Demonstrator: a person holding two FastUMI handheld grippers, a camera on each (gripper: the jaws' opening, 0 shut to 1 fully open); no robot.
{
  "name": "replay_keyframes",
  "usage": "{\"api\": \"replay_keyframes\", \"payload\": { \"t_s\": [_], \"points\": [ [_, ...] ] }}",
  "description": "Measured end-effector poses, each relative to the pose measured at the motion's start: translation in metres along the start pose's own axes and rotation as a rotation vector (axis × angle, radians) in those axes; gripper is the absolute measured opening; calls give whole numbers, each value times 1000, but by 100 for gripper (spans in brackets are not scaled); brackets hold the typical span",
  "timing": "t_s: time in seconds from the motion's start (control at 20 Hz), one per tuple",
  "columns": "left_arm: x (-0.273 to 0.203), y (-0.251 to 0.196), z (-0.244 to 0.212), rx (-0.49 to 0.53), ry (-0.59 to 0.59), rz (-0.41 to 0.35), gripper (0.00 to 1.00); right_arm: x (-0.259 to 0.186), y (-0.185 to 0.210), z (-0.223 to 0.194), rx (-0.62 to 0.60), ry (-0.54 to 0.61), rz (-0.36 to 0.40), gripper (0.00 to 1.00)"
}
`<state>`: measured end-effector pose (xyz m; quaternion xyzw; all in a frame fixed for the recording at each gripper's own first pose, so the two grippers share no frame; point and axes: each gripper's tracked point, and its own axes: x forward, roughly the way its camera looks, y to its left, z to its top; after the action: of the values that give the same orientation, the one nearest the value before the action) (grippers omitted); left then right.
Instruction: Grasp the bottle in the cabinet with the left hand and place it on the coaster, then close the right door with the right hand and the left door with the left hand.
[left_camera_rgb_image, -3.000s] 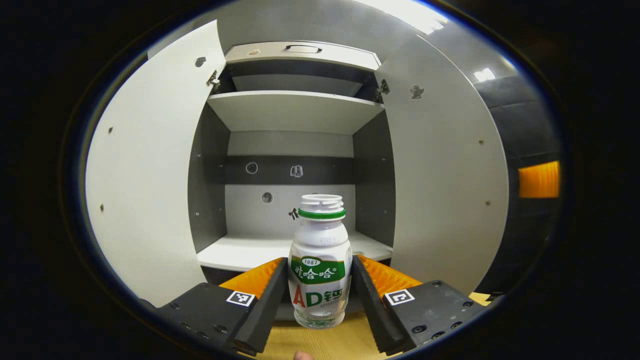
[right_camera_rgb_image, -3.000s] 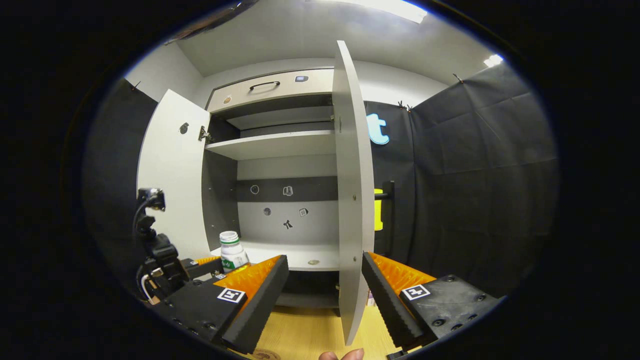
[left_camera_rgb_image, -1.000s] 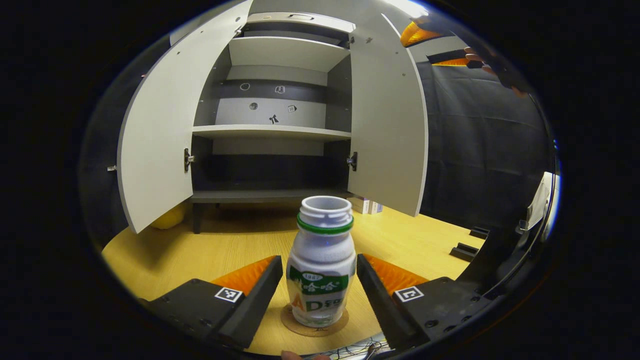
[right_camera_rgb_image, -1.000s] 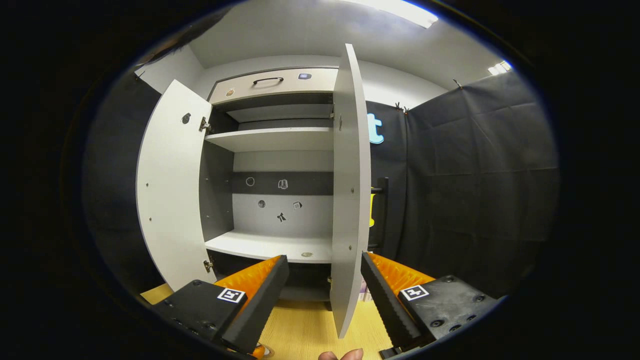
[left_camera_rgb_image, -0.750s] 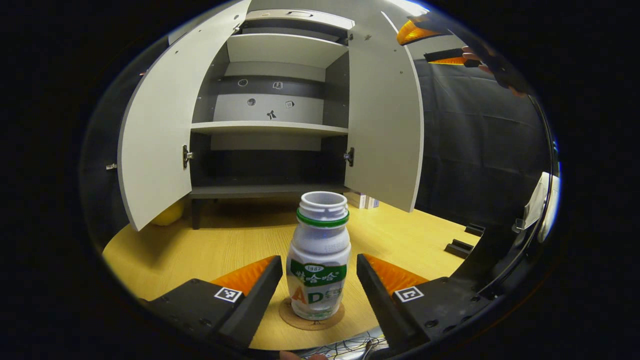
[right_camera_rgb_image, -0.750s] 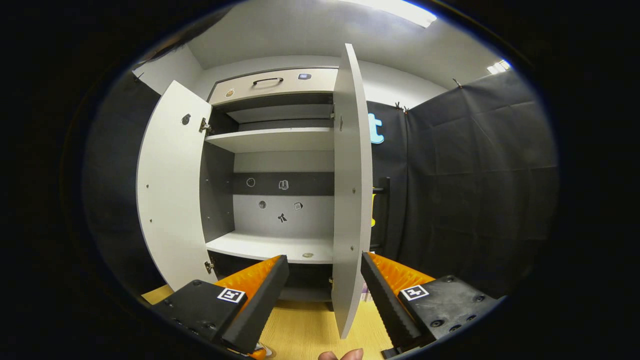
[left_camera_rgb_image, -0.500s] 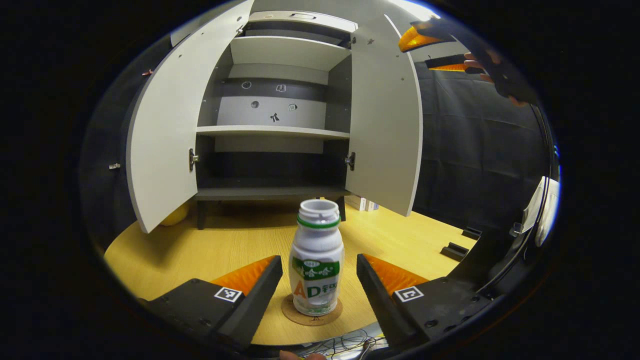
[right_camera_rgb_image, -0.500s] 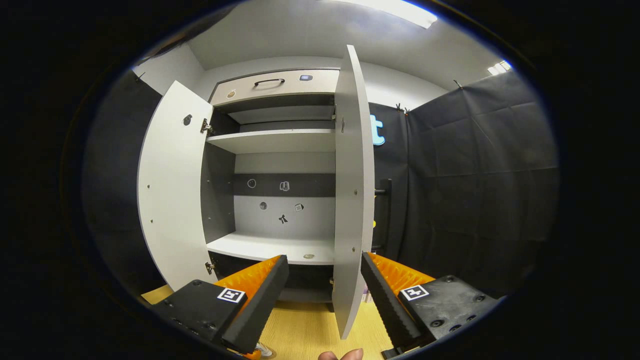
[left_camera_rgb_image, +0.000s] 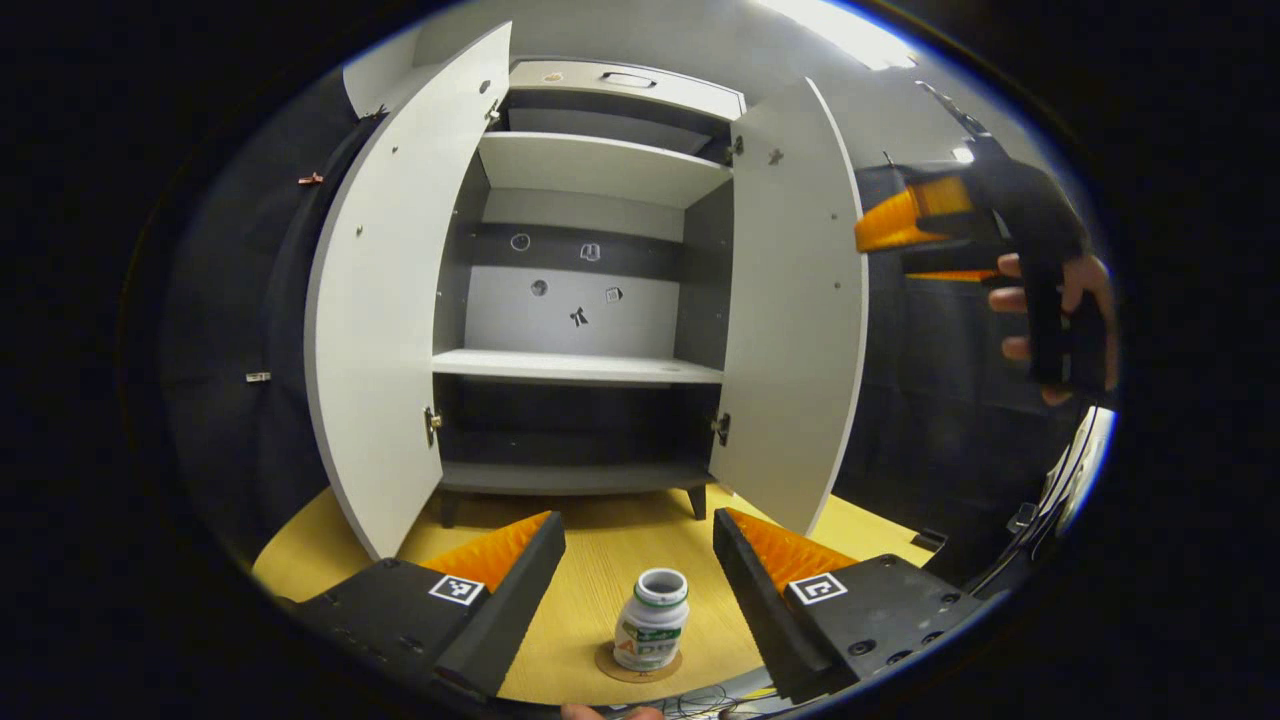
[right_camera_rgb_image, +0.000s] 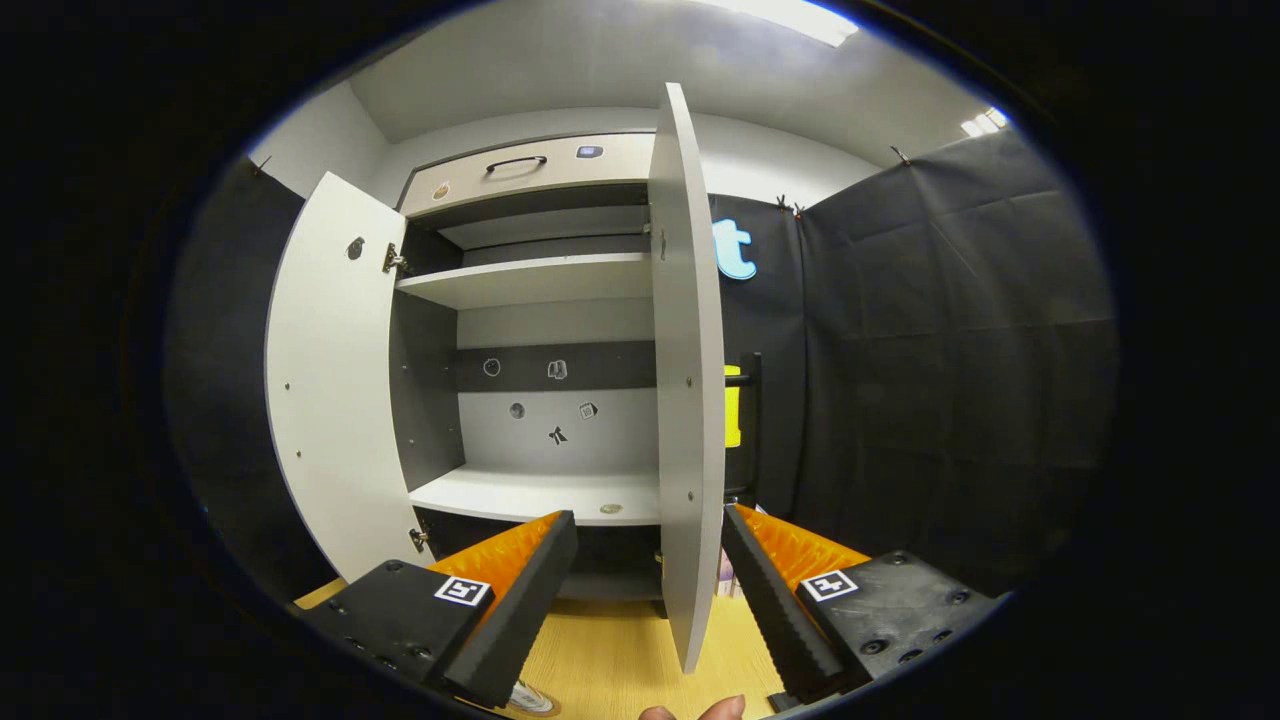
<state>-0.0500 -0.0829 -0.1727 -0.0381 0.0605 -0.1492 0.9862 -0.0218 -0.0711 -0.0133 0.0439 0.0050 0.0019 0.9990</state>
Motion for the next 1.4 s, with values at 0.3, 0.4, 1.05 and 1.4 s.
{"api": "replay_keyframes", "payload": {
  "t_s": [0.3,0.4,1.05,1.4],
  "points": [
    [11,21,62,-2,1,97,95,11,-52,16,29,3,-19,97],
    [14,22,78,-5,-5,124,95,17,-72,19,41,3,-39,96],
    [26,11,110,25,-31,202,95,57,-86,3,45,52,32,97],
    [20,23,109,29,-27,231,95,59,-45,-2,60,68,120,97]
  ]
}}
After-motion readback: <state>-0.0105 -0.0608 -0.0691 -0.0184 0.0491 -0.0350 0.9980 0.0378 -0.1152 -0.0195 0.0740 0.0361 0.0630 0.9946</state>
